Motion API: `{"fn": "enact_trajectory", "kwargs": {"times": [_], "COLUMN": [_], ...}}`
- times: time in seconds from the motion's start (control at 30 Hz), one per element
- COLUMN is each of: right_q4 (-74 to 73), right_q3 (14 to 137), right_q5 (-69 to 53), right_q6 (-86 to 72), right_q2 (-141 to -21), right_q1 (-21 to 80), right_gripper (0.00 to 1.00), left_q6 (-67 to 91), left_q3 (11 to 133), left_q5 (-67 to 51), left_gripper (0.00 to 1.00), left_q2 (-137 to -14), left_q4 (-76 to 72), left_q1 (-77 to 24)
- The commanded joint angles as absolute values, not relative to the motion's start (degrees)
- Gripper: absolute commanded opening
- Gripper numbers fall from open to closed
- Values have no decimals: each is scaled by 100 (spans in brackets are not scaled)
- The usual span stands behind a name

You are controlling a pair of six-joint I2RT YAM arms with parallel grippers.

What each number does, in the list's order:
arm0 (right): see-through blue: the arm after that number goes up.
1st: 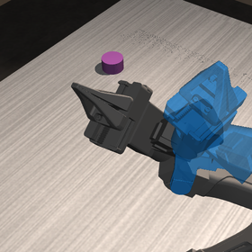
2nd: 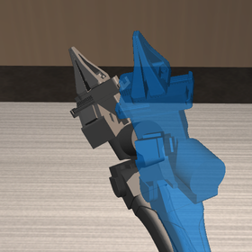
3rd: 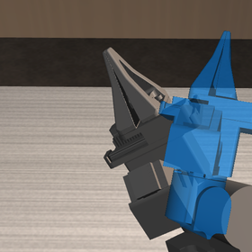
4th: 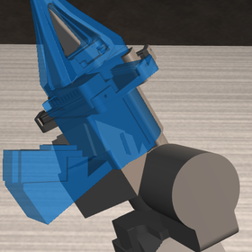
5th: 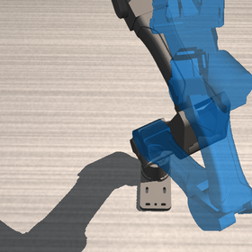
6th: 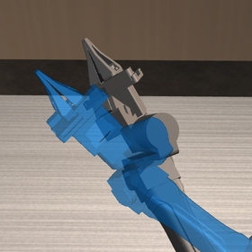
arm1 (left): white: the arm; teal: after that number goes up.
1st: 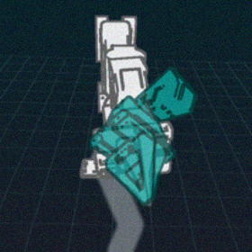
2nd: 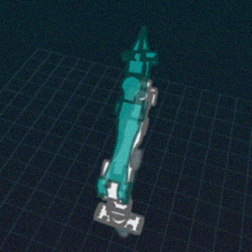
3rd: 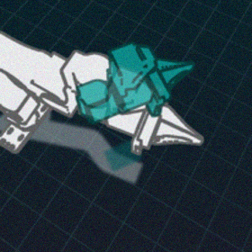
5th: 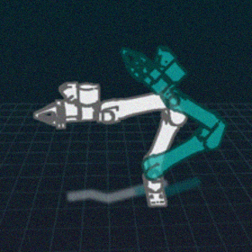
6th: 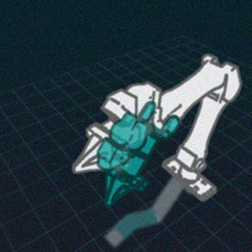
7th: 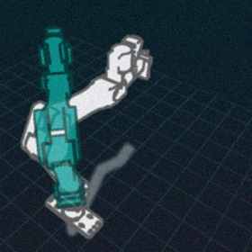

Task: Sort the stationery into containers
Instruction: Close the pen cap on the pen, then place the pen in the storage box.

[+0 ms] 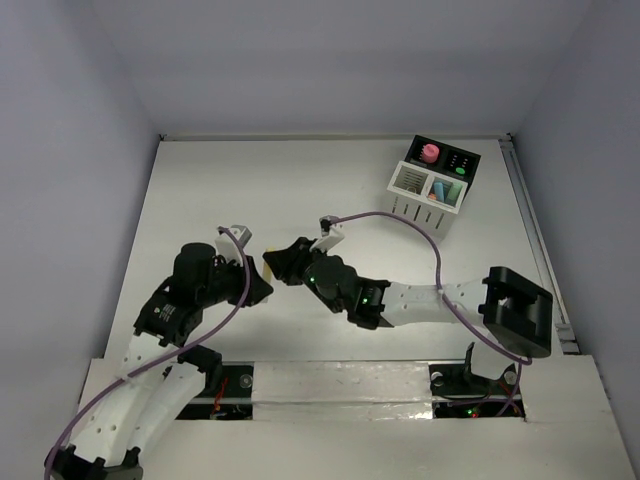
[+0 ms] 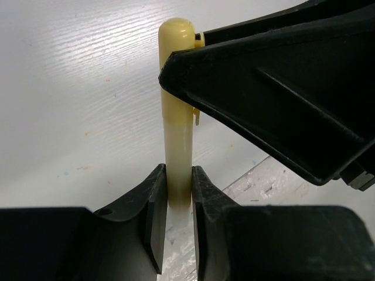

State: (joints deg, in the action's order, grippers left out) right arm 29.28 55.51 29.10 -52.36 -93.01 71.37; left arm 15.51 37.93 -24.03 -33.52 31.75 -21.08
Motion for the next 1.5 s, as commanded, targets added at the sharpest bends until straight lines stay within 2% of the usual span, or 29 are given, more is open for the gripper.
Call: {"fn": "enact_trajectory", "kwargs": {"times": [0.0, 0.27, 0.53, 0.93, 0.97, 1.07, 1.23, 1.33, 1.47], "right_q4": [721, 448, 562, 766, 660, 466, 124, 18, -157], "right_q3": [5282, 5213, 5168, 5150, 5168, 5011, 4834, 4895, 5193], "right_q5": [1231, 1055, 256, 948, 1071, 1485, 1723, 1512, 959], "right_q6": [-5203, -4939, -4694, -4667, -4710, -4562, -4097, -3640, -3016], "right_q2": [-9791, -9406, -8991, -8307, -8036, -7429, -5875, -5328, -5168], "right_q1": [8183, 8183, 8183, 7832, 7831, 7604, 7383, 7233, 6891], "right_gripper": [0, 0, 0, 1, 20, 53, 71, 80, 88], "left_q6": [1652, 1740, 1775, 1986, 1995, 2030, 2030, 2118, 2293], "left_q3": [4192, 4570, 4790, 4210, 4201, 4131, 4069, 4043, 3964], "left_q5": [-1635, -1477, -1178, -2504, -2548, -2733, -2953, -3102, -3654], "left_gripper": [0, 0, 0, 0, 0, 0, 0, 0, 0], "left_q2": [-3252, -3567, -3955, -3709, -3726, -3718, -3709, -3744, -3832], "left_q4": [70, 35, 106, -413, -422, -404, -395, -466, -764], "left_q1": [-1784, -1784, -1784, -1784, -1784, -1784, -1784, -1784, -1784]}}
